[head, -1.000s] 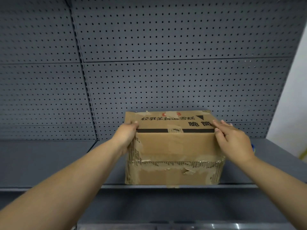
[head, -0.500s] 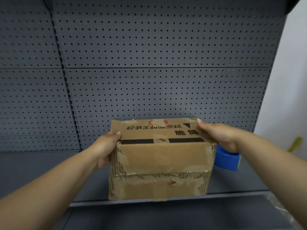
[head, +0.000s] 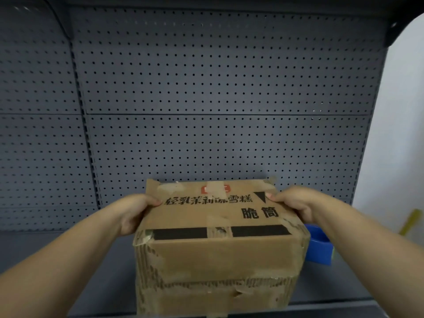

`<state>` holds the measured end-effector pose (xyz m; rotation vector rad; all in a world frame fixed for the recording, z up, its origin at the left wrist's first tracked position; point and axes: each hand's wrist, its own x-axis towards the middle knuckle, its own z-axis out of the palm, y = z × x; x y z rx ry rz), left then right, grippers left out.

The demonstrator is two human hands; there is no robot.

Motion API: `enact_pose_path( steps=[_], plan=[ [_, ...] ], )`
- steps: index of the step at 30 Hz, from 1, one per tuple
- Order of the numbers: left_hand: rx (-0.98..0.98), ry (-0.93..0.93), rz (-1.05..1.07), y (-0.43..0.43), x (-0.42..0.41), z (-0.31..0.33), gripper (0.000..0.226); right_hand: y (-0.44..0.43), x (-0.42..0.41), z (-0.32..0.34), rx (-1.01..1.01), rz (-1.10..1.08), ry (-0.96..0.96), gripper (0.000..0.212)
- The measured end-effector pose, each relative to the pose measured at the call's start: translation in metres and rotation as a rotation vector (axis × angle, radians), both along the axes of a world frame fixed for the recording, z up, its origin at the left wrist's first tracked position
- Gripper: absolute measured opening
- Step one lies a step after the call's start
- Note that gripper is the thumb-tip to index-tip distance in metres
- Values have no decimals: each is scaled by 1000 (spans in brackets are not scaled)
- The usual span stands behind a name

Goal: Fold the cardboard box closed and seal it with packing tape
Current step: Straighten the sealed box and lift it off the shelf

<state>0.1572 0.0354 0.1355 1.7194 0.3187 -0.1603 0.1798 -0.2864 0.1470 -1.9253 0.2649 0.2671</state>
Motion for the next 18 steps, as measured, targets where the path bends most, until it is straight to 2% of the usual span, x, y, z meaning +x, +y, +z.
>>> enact_pose_path(
  steps=[3, 5, 8, 10, 13, 16, 18],
  plan=[
    [13, -141, 2, 5, -25, 17, 27, -4, -31, 15, 107, 77, -128, 21],
    [59, -314, 60, 8, -43, 27, 26, -3, -54, 22, 141, 144, -237, 13],
    [218, -597, 185, 12, -65, 32, 28, 0, -72, 15, 182, 164, -398, 38],
    [324, -705, 193, 10, -73, 23, 27, 4, -77, 3, 190, 115, -500, 53],
    [234, -664, 122, 9, -66, -10, 37, 7, -71, -23, 209, 92, -542, 70],
    [193, -512, 65, 17, -50, -45, 46, 10, -58, -45, 178, 116, -447, 72],
    [160, -435, 38, 21, -42, -59, 62, 15, -50, -55, 258, 96, -357, 74]
  ],
)
